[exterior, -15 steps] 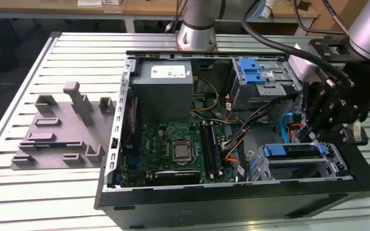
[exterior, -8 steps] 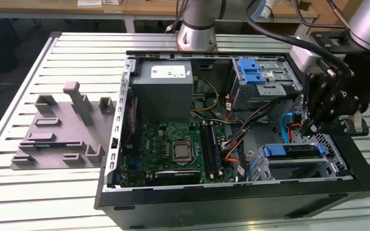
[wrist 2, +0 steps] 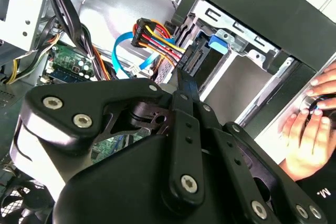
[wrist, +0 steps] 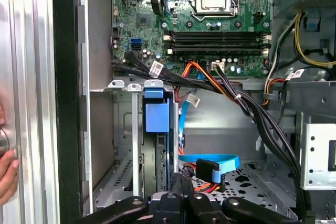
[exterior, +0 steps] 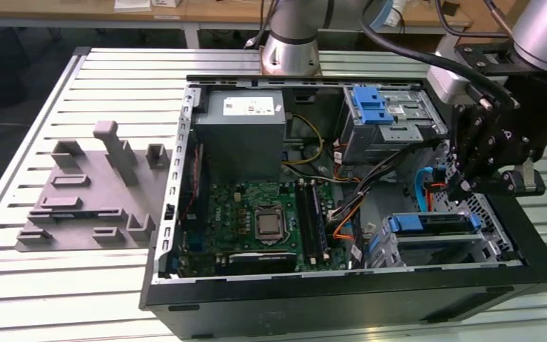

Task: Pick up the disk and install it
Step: 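Insert the first disk wire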

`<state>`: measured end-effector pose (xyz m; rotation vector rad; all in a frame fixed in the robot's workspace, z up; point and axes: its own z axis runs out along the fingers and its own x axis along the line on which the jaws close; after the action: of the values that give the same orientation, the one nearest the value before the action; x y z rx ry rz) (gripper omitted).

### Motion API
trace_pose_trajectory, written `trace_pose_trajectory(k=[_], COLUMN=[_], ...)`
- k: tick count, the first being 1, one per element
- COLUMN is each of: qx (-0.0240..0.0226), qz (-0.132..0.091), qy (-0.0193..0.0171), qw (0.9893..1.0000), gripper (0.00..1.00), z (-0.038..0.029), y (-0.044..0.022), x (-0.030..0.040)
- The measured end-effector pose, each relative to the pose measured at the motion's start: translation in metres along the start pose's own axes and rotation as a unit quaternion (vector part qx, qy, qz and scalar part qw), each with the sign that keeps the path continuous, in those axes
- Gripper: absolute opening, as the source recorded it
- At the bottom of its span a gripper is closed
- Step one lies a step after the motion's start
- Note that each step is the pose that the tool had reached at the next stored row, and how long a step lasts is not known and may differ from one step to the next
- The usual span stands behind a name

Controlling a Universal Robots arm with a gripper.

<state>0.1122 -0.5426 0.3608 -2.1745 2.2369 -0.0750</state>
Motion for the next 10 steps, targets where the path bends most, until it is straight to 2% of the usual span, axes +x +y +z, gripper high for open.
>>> trace_pose_trajectory(k=[5, 6, 10], qx=[0.0002, 0.0003, 0.0003], qz=[0.0, 0.0, 0.0], qy=[0.001, 0.0013, 0.0023], qw=[1.0, 1.0, 1.0], gripper=[0.11, 0.17, 0.19], z=[0.0003, 0.0005, 0.002], y=[0.0, 0.0, -0.0021], x=[-0.0004, -0.0008, -0.0033])
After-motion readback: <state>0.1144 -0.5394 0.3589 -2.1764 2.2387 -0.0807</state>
